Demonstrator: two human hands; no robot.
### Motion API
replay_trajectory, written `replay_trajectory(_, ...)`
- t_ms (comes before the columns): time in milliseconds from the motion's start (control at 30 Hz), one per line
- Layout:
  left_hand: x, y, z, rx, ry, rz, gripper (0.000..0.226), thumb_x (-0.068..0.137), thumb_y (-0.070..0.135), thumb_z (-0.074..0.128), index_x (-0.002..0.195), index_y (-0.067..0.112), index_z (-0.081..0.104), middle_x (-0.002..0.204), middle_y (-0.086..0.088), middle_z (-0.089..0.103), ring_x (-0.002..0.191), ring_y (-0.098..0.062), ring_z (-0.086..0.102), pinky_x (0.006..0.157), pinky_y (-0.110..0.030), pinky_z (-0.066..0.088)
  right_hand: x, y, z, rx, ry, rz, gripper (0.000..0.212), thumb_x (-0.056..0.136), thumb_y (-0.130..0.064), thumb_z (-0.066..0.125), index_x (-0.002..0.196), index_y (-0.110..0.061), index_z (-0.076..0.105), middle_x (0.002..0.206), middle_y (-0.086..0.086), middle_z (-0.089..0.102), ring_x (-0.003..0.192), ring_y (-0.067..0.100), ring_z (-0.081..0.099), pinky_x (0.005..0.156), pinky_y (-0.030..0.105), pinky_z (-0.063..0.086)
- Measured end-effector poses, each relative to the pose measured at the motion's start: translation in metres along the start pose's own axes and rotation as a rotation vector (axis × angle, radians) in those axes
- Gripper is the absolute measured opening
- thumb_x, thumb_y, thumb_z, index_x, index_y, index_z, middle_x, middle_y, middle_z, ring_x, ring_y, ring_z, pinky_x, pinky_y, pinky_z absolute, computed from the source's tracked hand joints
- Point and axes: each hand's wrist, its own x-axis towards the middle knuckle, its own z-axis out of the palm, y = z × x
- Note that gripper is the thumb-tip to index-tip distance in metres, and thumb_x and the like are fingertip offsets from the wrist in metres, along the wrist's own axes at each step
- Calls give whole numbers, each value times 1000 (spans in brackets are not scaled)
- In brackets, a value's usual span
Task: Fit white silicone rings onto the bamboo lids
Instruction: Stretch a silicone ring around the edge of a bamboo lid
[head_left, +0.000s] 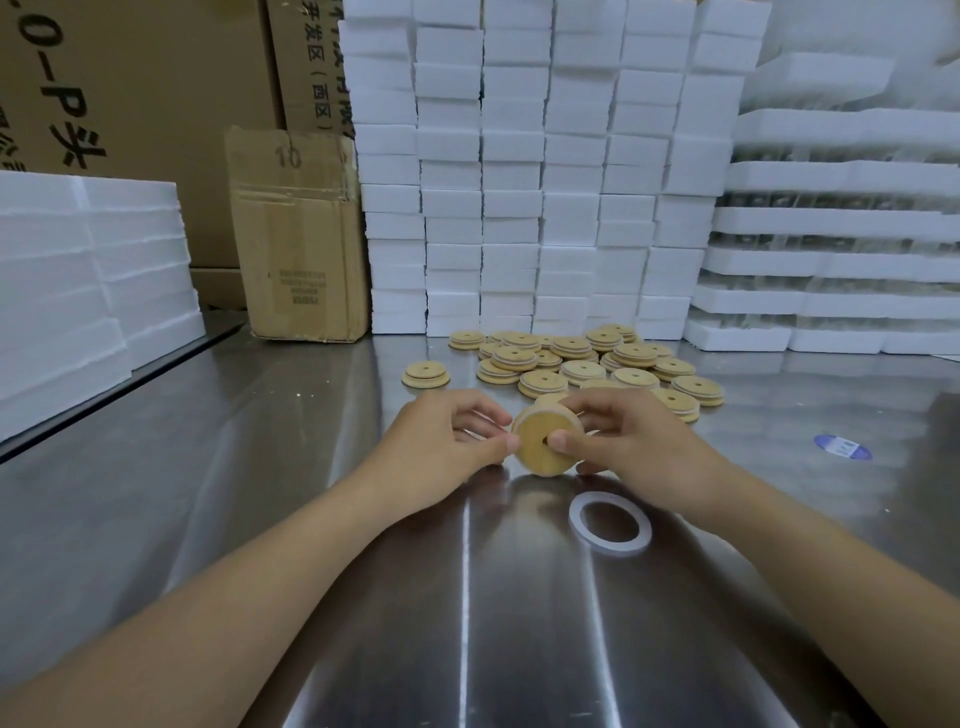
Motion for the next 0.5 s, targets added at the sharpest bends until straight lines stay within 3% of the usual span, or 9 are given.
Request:
replay_trajectory(100,0,3,3,-109,-11,-33,21,91,34,86,109,30,77,96,6,84,93,-11,79,86,-34,62,-2,-1,9,116,-8,31,28,93,-8,79,119,-14,72,95,23,78,83,35,73,77,38,63)
replay_trajectory(200,-3,7,6,-326,33,-121,10,93,26,83,103,25,81,92,-1,84,80,-11,76,73,-24,62,-2,-4,14,128,43,-15,44,84,-7,87,122,-22,70,98,20,77,86,36,75,76,42,65)
replay_trajectory(267,-4,10,7,-563,44,-204,10,95,21,80,105,18,79,97,-6,83,79,-14,76,72,-23,63,-1,-8,15,141,70,-42,53,79,-8,91,124,-28,70,104,13,78,82,28,76,71,34,65)
replay_trajectory(367,-4,15,6,-812,20,-251,19,100,16,74,118,11,70,109,-11,82,94,-23,81,78,-28,65,-2,-12,14,157,109,-115,57,80,-7,90,127,-30,69,102,5,79,75,20,73,70,24,58)
replay_trajectory(433,-5,18,7,-774,12,-219,20,102,16,71,122,13,68,113,-11,82,101,-25,81,81,-30,66,-2,-14,14,126,163,-178,55,81,-3,89,127,-26,68,98,0,79,74,14,70,72,20,55)
replay_trajectory(500,-6,21,10,-594,104,-135,20,101,14,73,121,18,71,115,-6,81,100,-19,81,78,-30,66,-3,-17,15,68,209,-225,54,81,-4,89,124,-28,69,95,-6,78,75,9,68,71,15,52)
